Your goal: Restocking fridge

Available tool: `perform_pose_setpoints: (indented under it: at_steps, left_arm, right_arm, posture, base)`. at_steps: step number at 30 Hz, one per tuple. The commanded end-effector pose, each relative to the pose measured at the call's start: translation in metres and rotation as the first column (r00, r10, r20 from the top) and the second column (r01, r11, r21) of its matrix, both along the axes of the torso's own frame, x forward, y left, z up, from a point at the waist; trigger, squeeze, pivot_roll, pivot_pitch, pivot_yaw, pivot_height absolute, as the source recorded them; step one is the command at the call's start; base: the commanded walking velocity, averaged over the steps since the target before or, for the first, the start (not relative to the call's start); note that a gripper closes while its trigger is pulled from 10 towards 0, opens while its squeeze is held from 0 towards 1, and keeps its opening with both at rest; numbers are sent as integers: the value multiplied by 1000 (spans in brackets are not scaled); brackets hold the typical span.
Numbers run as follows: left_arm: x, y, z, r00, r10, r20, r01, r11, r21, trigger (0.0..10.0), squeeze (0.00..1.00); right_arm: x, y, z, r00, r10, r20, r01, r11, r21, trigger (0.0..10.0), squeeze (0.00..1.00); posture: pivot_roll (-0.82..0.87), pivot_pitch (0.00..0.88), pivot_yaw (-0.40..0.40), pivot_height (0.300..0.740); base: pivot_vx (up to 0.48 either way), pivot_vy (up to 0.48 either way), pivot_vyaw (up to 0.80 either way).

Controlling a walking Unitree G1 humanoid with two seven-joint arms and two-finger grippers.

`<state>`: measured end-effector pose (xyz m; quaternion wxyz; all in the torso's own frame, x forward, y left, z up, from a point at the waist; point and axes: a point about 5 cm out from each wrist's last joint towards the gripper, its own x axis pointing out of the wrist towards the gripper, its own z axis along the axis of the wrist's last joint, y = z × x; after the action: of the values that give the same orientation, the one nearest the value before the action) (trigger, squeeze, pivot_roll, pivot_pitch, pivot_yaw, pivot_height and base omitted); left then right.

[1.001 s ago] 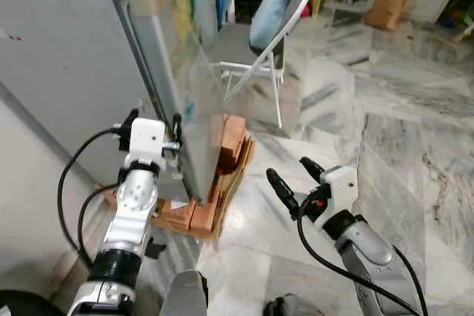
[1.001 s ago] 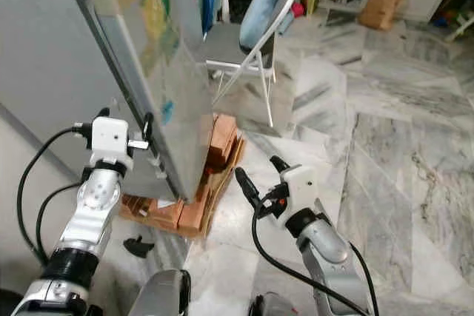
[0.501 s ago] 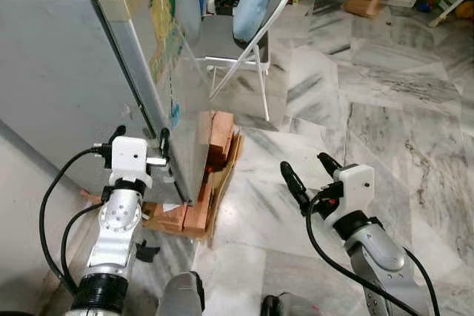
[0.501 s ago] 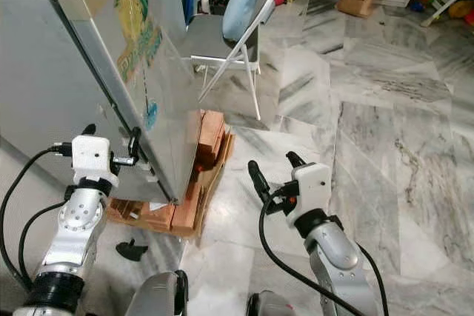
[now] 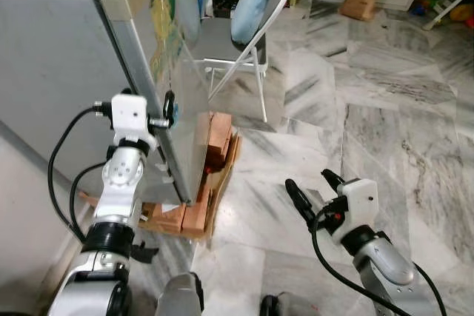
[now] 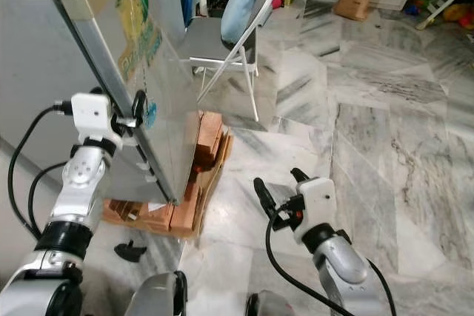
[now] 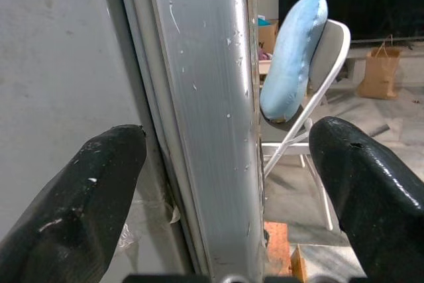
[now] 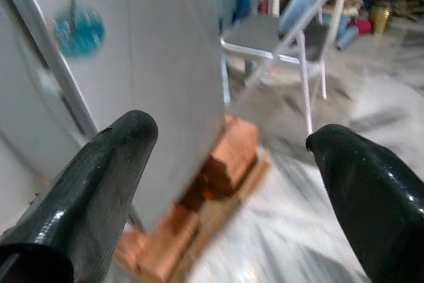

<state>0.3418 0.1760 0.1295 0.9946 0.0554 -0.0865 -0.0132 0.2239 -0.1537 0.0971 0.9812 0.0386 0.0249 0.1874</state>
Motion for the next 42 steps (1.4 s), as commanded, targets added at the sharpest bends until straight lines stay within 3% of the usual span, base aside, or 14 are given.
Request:
perform_pose_setpoints:
  at_steps: [1,5,11,22,26,29,31,32,33,34,37,38,39,42]
  left_arm:
    - [4,-4,3,1000,-22,7,22,1000,-1,10000,0]
    - [5,-7,2,1000,-30,5,30,1000,-6,10000,0]
    - [9,-12,3,999,-40,8,40,999,-21,10000,0]
    - [16,-24,10,995,-96,17,97,993,-71,10000,0]
    - [24,-51,25,979,-197,43,201,974,-103,10000,0]
    - [16,-122,59,891,-433,137,454,852,-261,10000,0]
    - [13,-132,65,874,-461,156,486,835,-256,10000,0]
    - [-2,-165,81,802,-559,210,597,752,-279,10000,0]
    - [-2,-165,81,802,-559,210,597,752,-279,10000,0]
    - [-21,-196,96,723,-640,260,691,661,-293,10000,0]
    - [-32,-211,103,679,-678,284,734,618,-281,10000,0]
    - [-24,-201,96,717,-644,267,697,672,-251,10000,0]
    - [-24,-201,96,717,-644,267,697,672,-251,10000,0]
    - [-2,-162,81,825,-526,208,564,788,-247,10000,0]
  right_arm:
    - [10,5,27,995,18,99,-21,999,35,10000,0]
    - [27,10,44,986,34,165,-37,999,12,10000,0]
    - [46,14,42,984,23,175,-25,1000,5,10000,0]
    - [11,10,12,990,141,17,-141,990,29,10000,0]
    - [0,5,5,982,188,-11,-188,982,0,10000,0]
    - [-2,0,-1,985,173,-25,-173,985,-13,10000,0]
    - [-2,-1,-2,984,173,-29,-174,985,-15,10000,0]
    - [-3,-1,-5,983,177,-38,-178,984,-18,10000,0]
    - [-3,-1,-5,983,177,-38,-178,984,-18,10000,0]
    - [-3,0,-9,980,192,-47,-193,981,-17,10000,0]
    - [-4,2,-10,977,208,-47,-210,977,-24,10000,0]
    - [-3,3,-11,976,211,-47,-212,977,-18,10000,0]
    - [-3,3,-11,976,211,-47,-212,977,-18,10000,0]
    - [-3,4,-11,978,205,-45,-205,979,-15,10000,0]
  posture:
    - [35,85,-2,740]
    - [40,84,-3,740]
    - [62,80,-14,740]
    - [51,79,-17,740]
    - [46,77,-15,740]
    - [47,73,-15,740]
    - [52,73,-16,740]
    - [55,73,-16,740]
    - [55,73,-16,740]
    - [58,69,-18,740]
    - [57,69,-18,740]
    - [55,67,-14,740]
    - [55,67,-14,740]
    - [55,68,-11,740]
  base:
    - [0,0,0]
    - [0,0,0]
    - [0,0,0]
    - [0,0,0]
    - [0,0,0]
    - [0,0,0]
    - [0,0,0]
    - [0,0,0]
    - [0,0,0]
    - [0,0,0]
    - [0,0,0]
    - [0,0,0]
    - [0,0,0]
    - [0,0,0]
